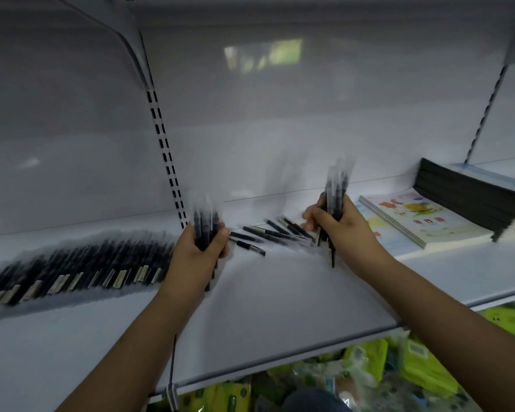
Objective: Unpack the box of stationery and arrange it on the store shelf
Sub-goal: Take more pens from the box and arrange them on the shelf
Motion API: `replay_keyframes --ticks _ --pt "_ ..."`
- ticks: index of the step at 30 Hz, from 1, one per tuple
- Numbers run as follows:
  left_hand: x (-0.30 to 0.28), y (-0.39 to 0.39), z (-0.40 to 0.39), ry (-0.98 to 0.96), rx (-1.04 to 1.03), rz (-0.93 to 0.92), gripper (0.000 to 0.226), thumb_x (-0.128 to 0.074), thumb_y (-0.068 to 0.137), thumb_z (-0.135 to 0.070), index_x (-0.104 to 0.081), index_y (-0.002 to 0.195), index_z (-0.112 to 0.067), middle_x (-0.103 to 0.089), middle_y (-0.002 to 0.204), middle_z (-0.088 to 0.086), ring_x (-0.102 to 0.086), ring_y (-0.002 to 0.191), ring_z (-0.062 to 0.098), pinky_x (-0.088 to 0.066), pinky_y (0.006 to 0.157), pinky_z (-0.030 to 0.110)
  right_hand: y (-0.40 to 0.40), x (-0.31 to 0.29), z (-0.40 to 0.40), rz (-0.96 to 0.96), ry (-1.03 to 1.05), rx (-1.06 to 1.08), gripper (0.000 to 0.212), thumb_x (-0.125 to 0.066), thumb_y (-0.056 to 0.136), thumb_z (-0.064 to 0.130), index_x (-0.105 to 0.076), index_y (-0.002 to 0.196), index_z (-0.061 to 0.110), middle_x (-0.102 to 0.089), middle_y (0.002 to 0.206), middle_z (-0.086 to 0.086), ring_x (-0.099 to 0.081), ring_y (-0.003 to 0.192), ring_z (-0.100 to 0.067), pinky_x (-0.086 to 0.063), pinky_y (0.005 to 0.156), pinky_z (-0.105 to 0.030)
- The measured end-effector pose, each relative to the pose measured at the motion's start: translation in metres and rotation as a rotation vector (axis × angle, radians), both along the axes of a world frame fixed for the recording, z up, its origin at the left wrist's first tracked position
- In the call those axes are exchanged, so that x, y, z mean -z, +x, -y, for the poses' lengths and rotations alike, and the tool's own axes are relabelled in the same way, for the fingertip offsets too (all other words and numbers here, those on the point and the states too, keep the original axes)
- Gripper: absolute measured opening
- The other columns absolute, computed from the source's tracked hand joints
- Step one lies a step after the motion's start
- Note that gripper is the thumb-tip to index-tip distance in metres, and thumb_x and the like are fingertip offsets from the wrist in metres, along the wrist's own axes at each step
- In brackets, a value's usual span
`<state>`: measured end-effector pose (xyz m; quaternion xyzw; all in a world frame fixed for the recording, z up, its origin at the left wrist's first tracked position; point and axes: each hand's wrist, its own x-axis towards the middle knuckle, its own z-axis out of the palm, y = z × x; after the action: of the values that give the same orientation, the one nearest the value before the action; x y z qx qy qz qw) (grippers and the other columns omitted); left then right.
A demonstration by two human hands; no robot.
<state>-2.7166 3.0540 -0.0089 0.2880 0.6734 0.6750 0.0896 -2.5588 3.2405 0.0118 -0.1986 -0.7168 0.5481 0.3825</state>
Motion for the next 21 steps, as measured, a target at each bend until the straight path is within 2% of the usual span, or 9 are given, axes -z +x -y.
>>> replay_keyframes --ticks 3,6,10,12,15,17,21 --pt "-0.001 0.005 0.000 -0.090 0.023 -0.039 0.020 -0.064 0.093 -0.032 -0.061 0.094 -0.013 -0.063 0.070 0.001 -0.055 0.058 0.008 -0.044 0.049 0.019 0.004 0.011 0.002 0.010 -0.052 -0.077 0.007 -0.056 0.097 0.013 -0.055 0.090 0.012 -0.064 0.074 -0.006 -0.062 0.066 -0.018 -0.054 0.071 -0.033" --pt "-0.002 0.006 -0.001 -0.147 0.036 -0.029 0.023 -0.068 0.088 -0.039 -0.060 0.086 -0.018 -0.057 0.060 -0.002 -0.050 0.052 0.007 -0.042 0.045 0.021 0.003 0.021 0.009 0.136 0.020 -0.092 0.013 -0.060 0.096 0.020 -0.056 0.086 0.012 -0.056 0.064 -0.003 -0.055 0.057 -0.015 -0.055 0.062 -0.028" --pt "-0.003 0.005 -0.006 -0.149 0.028 -0.034 0.027 -0.073 0.084 -0.038 -0.057 0.076 -0.018 -0.053 0.055 -0.002 -0.046 0.048 0.010 -0.041 0.046 0.020 0.005 0.019 0.009 0.025 -0.013 -0.002 0.023 -0.062 0.094 0.027 -0.053 0.081 0.011 -0.048 0.060 -0.008 -0.048 0.051 -0.016 -0.049 0.051 -0.025" --pt "-0.007 0.002 -0.014 -0.152 0.024 -0.066 0.019 -0.073 0.085 -0.034 -0.061 0.078 -0.020 -0.057 0.053 -0.012 -0.049 0.047 0.003 -0.040 0.047 0.014 0.005 0.019 0.008 -0.026 -0.052 0.079 0.027 -0.059 0.096 0.030 -0.051 0.081 0.008 -0.049 0.060 -0.009 -0.048 0.050 -0.017 -0.045 0.047 -0.024" --pt "-0.009 -0.014 -0.031 -0.319 0.044 -0.273 0.006 -0.071 0.089 -0.025 -0.066 0.089 -0.023 -0.061 0.062 -0.018 -0.054 0.054 -0.007 -0.037 0.050 0.009 0.002 0.021 0.008 -0.004 -0.082 0.118 0.026 -0.057 0.096 0.032 -0.052 0.080 0.013 -0.051 0.060 -0.006 -0.048 0.050 -0.016 -0.047 0.048 -0.025" --pt "-0.010 -0.031 -0.043 -0.490 0.055 -0.453 0.008 -0.071 0.090 -0.023 -0.063 0.087 -0.024 -0.060 0.073 -0.014 -0.053 0.062 -0.003 -0.034 0.053 0.013 0.000 0.022 0.006 0.014 -0.105 0.122 0.026 -0.057 0.096 0.033 -0.053 0.081 0.013 -0.052 0.060 -0.005 -0.050 0.050 -0.016 -0.050 0.050 -0.029" --pt "-0.021 -0.057 -0.065 -0.845 0.230 -0.706 0.020 -0.071 0.089 -0.031 -0.057 0.076 -0.024 -0.056 0.073 -0.007 -0.052 0.066 0.005 -0.033 0.052 0.017 -0.001 0.025 0.002 0.002 -0.135 0.115 0.027 -0.057 0.096 0.035 -0.052 0.080 0.015 -0.053 0.058 -0.003 -0.049 0.048 -0.016 -0.049 0.050 -0.031"
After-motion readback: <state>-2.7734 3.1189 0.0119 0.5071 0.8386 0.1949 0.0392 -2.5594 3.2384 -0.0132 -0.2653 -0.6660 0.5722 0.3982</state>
